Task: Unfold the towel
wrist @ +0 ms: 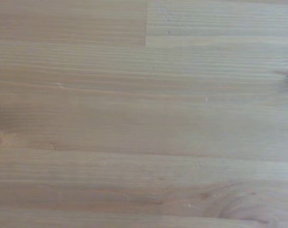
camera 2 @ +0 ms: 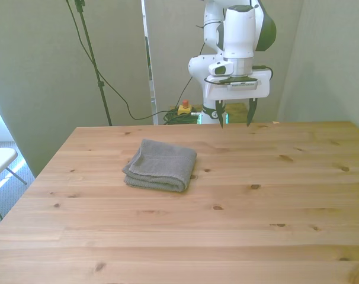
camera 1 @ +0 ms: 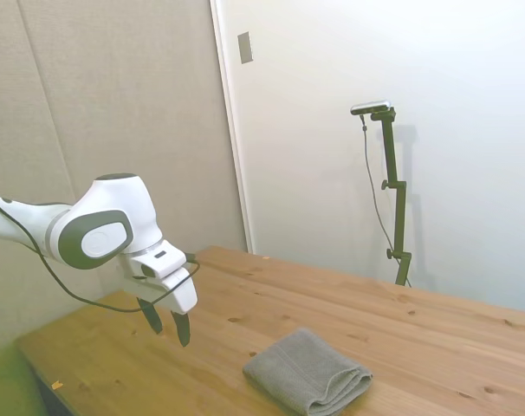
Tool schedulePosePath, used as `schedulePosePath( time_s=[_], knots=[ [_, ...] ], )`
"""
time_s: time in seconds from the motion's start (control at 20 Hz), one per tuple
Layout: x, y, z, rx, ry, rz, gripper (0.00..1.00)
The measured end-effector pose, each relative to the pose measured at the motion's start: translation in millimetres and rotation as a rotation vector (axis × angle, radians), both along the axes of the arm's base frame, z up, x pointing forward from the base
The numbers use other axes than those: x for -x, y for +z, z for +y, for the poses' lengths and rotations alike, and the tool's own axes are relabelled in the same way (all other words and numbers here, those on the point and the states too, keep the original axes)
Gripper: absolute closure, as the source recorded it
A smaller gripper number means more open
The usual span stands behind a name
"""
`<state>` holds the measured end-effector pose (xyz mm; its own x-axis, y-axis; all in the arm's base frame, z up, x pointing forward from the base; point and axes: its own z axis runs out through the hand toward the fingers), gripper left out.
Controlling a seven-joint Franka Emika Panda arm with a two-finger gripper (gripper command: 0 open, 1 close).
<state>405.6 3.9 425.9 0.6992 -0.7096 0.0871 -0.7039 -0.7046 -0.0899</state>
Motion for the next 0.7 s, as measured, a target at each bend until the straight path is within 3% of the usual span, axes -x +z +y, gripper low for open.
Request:
schedulePosePath(
  time_s=[0.3,0.7],
  knots=[
    [3,9,-38,-0.029,-0.071,-0.023,0.00],
    [10,8,-231,-0.121,-0.276,-0.059,0.00]
  ],
)
